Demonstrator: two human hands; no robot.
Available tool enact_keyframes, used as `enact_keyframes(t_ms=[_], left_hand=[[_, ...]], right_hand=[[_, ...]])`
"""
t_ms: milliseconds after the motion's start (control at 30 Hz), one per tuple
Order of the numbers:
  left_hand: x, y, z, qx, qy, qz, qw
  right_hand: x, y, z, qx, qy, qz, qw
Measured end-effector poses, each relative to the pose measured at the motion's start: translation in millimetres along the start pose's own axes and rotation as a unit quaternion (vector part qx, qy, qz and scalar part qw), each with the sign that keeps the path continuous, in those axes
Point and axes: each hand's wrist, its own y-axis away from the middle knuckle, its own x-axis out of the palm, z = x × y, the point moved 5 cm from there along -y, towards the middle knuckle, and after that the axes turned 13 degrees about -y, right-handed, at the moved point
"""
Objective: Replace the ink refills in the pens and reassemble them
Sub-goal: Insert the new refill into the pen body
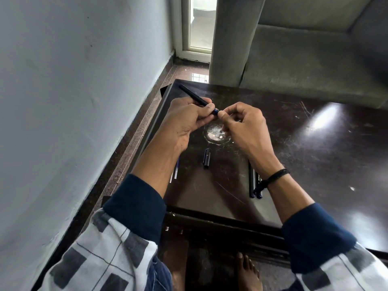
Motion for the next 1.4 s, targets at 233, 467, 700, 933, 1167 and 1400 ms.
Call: enact_keyframes(t_ms=[233,467,700,933,1167,1400], left_hand=[[-0.6,-1.3,0.5,0.004,-0.004,0.001,1.0],[-1.3,-1.3,1.0,0.005,-0.008,0.005,1.0],[-0.6,0.9,-0.1,0.011,-0.01,0.006,1.0],[0.9,-0.6,1.7,0.01,-0.009,0.007,1.0],[0.5,-0.1,1.7,0.013,-0.012,0.008,1.0],[1.9,-0.7,2.2,0.014,-0.011,-0.004,1.0]], right_hand=[[0.4,0.0,2.0,-0.008,0.011,-0.004,1.0],[-0.4,0.1,2.0,-0.007,0.017,-0.004,1.0],[-0.5,-0.3,1.7,-0.002,0.013,-0.008,1.0],[-1.4,-0.4,2.2,-0.008,0.017,-0.01,1.0],[-1.1,-0.2,1.6,-0.009,0.02,-0.009,1.0],[0.1,-0.1,1.7,-0.008,0.014,0.0,1.0]])
